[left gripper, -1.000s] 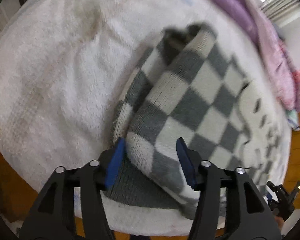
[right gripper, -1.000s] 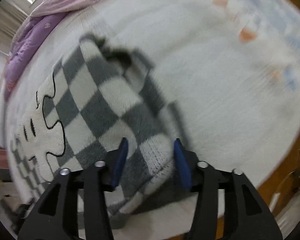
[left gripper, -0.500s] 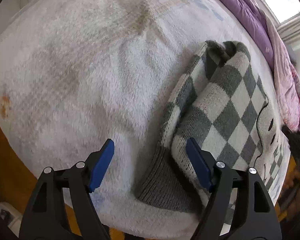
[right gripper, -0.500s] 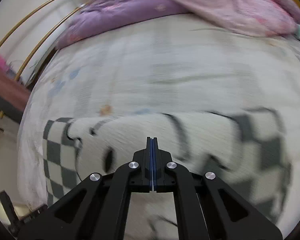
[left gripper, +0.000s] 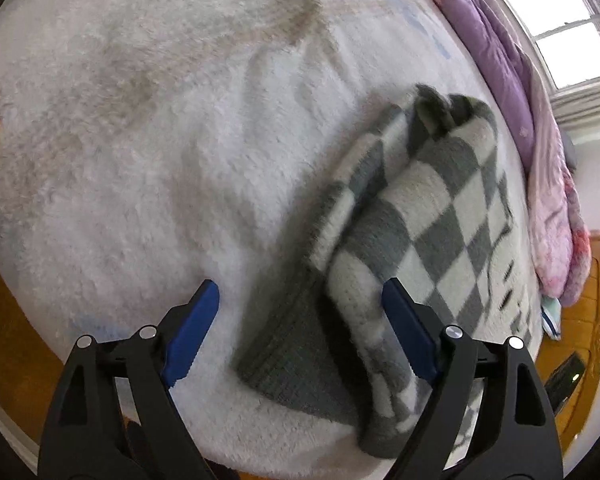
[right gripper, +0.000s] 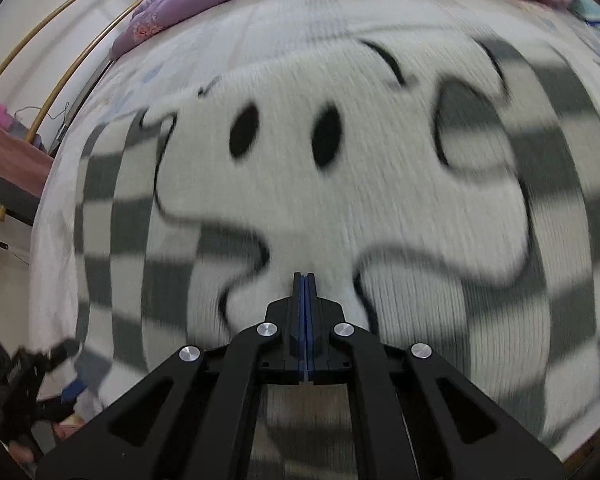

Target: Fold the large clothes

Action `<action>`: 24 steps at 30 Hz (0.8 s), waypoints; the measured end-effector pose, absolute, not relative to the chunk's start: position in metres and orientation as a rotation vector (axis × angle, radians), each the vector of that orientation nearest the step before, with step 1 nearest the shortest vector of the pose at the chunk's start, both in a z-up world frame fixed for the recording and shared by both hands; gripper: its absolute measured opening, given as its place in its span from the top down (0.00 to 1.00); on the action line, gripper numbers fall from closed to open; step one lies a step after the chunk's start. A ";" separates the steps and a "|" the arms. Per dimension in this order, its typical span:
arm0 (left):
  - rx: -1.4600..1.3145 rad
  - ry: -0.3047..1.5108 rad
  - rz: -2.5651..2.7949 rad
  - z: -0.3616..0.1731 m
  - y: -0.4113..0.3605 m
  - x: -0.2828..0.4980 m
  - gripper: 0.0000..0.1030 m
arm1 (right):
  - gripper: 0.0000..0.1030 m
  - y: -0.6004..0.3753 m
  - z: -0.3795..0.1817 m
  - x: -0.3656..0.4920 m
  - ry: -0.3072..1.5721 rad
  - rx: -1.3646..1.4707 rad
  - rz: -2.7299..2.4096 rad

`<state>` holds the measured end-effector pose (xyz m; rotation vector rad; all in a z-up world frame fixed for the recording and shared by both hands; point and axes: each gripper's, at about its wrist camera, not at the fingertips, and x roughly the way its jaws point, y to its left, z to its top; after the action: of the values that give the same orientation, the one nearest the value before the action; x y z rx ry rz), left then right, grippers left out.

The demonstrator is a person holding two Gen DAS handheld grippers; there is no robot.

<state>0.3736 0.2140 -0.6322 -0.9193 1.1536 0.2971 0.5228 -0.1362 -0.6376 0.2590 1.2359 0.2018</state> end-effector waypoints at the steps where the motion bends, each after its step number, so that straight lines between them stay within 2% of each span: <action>1: -0.939 1.152 0.275 -0.634 0.213 0.377 0.18 | 0.99 -0.137 -0.639 0.515 1.246 0.261 0.202; 4: -0.954 1.170 0.240 -0.638 0.205 0.378 0.14 | 0.99 -0.138 -0.655 0.487 1.325 0.291 0.207; 10: -0.895 1.254 0.271 -0.656 0.198 0.387 0.15 | 1.00 -0.141 -0.663 0.490 1.319 0.338 0.200; 12: -0.869 1.266 0.219 -0.652 0.194 0.393 0.32 | 1.00 -0.140 -0.664 0.494 1.322 0.321 0.217; 13: -0.861 1.270 0.191 -0.649 0.192 0.397 0.46 | 1.00 -0.140 -0.664 0.496 1.325 0.312 0.225; 14: -0.860 1.272 0.162 -0.645 0.191 0.400 0.66 | 1.00 -0.140 -0.663 0.498 1.332 0.307 0.233; 15: -0.857 1.275 0.140 -0.640 0.191 0.401 0.75 | 1.00 -0.141 -0.663 0.500 1.341 0.308 0.237; 18: -0.811 1.262 0.133 -0.618 0.186 0.406 0.80 | 0.97 -0.144 -0.655 0.504 1.368 0.307 0.242; 19: -0.800 1.254 0.135 -0.611 0.183 0.406 0.81 | 0.95 -0.142 -0.648 0.505 1.360 0.287 0.250; 20: -0.787 1.245 0.135 -0.603 0.181 0.405 0.81 | 0.88 -0.140 -0.639 0.503 1.342 0.281 0.282; 24: -0.779 1.212 0.112 -0.569 0.164 0.404 0.81 | 0.82 -0.119 -0.605 0.489 1.249 0.239 0.476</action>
<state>0.4037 0.1639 -0.5689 -0.7795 1.2117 0.1123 0.4893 -0.1192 -0.6050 0.2387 1.2490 0.4756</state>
